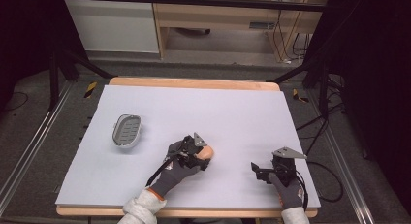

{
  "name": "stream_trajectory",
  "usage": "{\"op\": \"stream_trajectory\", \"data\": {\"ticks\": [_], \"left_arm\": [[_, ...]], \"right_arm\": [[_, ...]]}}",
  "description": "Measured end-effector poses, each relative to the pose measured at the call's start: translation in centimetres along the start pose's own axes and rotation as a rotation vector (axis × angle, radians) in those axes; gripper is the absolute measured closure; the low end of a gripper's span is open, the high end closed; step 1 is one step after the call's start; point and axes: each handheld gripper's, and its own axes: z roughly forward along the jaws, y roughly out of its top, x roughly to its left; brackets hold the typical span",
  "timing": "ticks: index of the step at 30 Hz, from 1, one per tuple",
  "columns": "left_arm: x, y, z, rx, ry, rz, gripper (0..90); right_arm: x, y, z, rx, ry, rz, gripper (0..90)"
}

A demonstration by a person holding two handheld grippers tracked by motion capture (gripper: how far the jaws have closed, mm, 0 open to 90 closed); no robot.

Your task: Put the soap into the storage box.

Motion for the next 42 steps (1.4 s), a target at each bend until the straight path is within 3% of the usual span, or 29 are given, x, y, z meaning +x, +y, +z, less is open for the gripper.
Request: {"op": "stream_trajectory", "data": {"ticks": [5,16,30,42], "left_arm": [[0.2,0.0,-1.2,-0.022,-0.005,-0.004,31.5],[1.7,-0.7,-6.7,-0.099,0.013,-0.033,31.5],[3.5,-3.5,-10.3,-0.135,0.057,-0.082,31.6],[5.8,-5.9,-12.7,-0.181,0.103,-0.164,31.6]], "right_arm": [[-0.1,0.0,-0.1,-0.006,0.0,0.009,4.6],[-0.2,0.0,-0.2,-0.014,-0.007,0.009,4.6],[-0.2,-0.1,-0.3,-0.015,-0.01,0.011,4.6],[-0.1,-0.4,-0.3,-0.012,-0.02,0.016,4.6]]}}
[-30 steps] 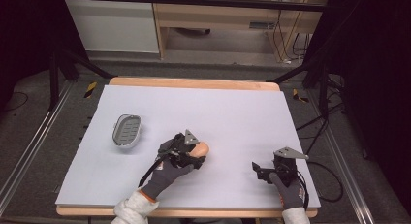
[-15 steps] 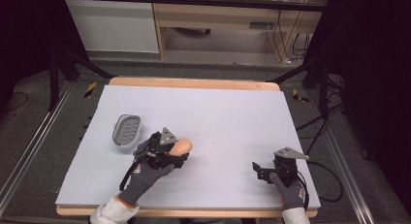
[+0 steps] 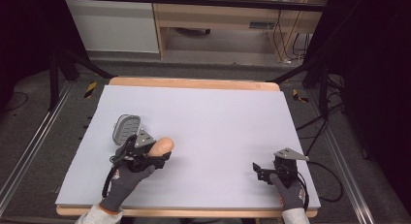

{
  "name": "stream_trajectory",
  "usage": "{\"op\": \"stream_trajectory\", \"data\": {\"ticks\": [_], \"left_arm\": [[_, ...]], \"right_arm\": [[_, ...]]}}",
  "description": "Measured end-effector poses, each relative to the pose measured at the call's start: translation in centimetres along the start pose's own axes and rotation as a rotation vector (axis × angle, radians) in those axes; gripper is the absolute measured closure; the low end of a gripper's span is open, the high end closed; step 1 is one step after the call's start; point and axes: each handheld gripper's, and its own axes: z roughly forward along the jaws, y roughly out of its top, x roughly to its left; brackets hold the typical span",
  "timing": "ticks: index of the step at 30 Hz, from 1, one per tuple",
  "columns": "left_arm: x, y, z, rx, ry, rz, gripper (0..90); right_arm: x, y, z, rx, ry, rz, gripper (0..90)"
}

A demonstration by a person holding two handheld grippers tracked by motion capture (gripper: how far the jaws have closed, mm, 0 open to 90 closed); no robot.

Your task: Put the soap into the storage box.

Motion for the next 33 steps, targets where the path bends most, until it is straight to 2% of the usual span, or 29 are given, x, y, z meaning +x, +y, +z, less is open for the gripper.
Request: {"op": "stream_trajectory", "data": {"ticks": [10,13,17,25,33], "left_arm": [[3.1,0.4,-1.7,-0.04,0.07,-0.062,31.5],[3.6,0.5,-1.8,-0.051,0.08,-0.078,31.6],[4.8,0.7,-2.0,-0.055,0.113,-0.094,31.6],[7.4,1.1,-2.0,-0.069,0.156,-0.146,31.6],[8.8,0.9,-1.4,-0.056,0.187,-0.165,31.6]], "right_arm": [[0.0,-0.2,-0.1,0.0,0.006,-0.007,4.6],[0.0,-0.2,-0.1,-0.003,0.002,-0.007,4.6],[0.0,-0.2,-0.1,-0.005,0.0,-0.008,4.6],[0.0,-0.1,0.0,0.002,0.003,0.002,4.5],[0.0,-0.1,0.1,0.001,0.003,0.002,4.5]]}}
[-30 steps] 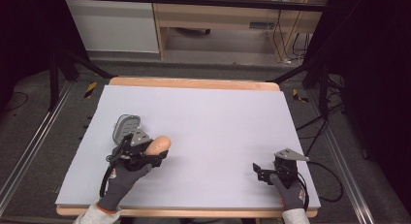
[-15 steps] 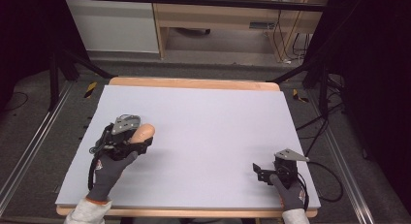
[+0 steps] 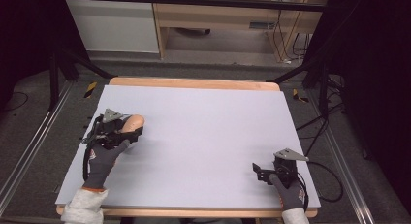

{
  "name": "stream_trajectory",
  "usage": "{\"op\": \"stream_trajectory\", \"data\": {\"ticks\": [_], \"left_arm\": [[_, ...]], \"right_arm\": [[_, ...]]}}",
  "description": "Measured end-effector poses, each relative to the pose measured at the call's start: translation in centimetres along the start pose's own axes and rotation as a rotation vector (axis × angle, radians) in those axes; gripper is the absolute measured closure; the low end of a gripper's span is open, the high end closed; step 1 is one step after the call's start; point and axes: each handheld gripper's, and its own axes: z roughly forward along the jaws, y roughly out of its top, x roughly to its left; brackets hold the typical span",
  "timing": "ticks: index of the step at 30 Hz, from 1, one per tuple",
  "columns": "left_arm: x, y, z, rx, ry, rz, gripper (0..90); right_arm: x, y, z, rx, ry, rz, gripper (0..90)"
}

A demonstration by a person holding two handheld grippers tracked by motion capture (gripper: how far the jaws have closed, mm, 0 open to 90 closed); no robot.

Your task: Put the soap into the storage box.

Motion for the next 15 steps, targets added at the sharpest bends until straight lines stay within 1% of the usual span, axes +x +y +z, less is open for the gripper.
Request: {"op": "stream_trajectory", "data": {"ticks": [1,3,6,7,9,10,12,15], "left_arm": [[0.1,-0.1,0.2,0.005,0.002,-0.004,31.6],[0.6,-0.4,0.8,0.019,0.011,-0.013,31.6],[0.9,-0.7,1.0,0.024,0.018,-0.02,31.5],[1.3,-0.8,1.1,0.029,0.032,-0.026,31.6],[1.5,-0.8,1.2,0.029,0.036,-0.029,31.6],[1.7,-0.9,1.3,0.029,0.041,-0.032,31.6],[2.0,-1.0,1.4,0.032,0.047,-0.039,31.6],[2.3,-1.1,1.7,0.038,0.051,-0.037,31.5]], "right_arm": [[0.0,0.0,0.1,-0.005,-0.006,-0.009,4.6],[0.0,0.0,0.1,-0.005,-0.003,-0.008,4.6],[0.1,0.0,0.1,-0.003,0.005,-0.006,4.5],[0.1,0.0,0.1,-0.002,0.006,-0.01,4.5],[0.2,0.0,0.1,-0.002,0.005,-0.007,4.5],[0.1,0.0,0.2,-0.004,0.0,-0.02,4.5],[0.2,0.0,0.2,0.0,0.002,-0.019,4.5],[0.2,0.0,0.2,0.001,0.002,-0.02,4.6]]}}
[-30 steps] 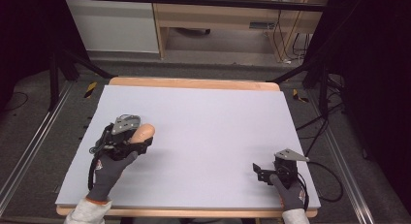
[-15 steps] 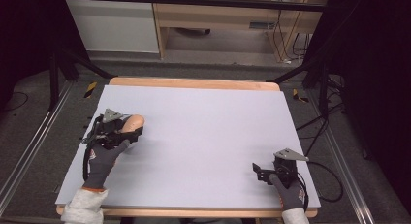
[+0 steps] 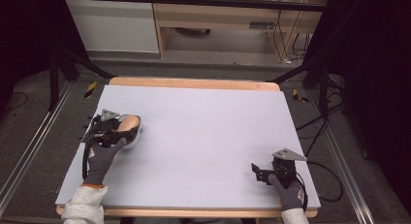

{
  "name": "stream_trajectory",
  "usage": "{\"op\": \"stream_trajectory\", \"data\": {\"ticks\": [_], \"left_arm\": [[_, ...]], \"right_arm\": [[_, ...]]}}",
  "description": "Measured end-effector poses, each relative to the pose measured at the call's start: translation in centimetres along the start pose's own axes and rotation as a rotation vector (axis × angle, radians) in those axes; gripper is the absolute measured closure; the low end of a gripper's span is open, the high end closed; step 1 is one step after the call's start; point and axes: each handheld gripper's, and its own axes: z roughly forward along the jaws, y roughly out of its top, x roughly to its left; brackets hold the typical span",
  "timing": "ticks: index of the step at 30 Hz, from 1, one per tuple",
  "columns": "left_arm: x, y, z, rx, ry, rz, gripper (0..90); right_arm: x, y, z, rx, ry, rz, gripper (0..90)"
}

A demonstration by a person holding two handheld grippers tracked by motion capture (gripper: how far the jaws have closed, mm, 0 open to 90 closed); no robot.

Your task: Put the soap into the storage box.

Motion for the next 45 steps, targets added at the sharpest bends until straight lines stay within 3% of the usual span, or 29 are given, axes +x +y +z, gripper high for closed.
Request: {"op": "stream_trajectory", "data": {"ticks": [16,30,45], "left_arm": [[0.7,-0.5,1.4,0.031,0.029,-0.004,31.5],[0.7,-0.6,1.6,0.035,0.013,-0.021,31.4],[0.4,-0.8,1.5,0.031,0.02,-0.026,30.2]], "right_arm": [[0.0,0.0,0.0,0.004,0.002,0.008,4.4],[0.0,0.0,0.2,0.005,-0.007,-0.011,4.4],[0.0,0.0,0.1,0.005,-0.004,0.009,4.4]]}}
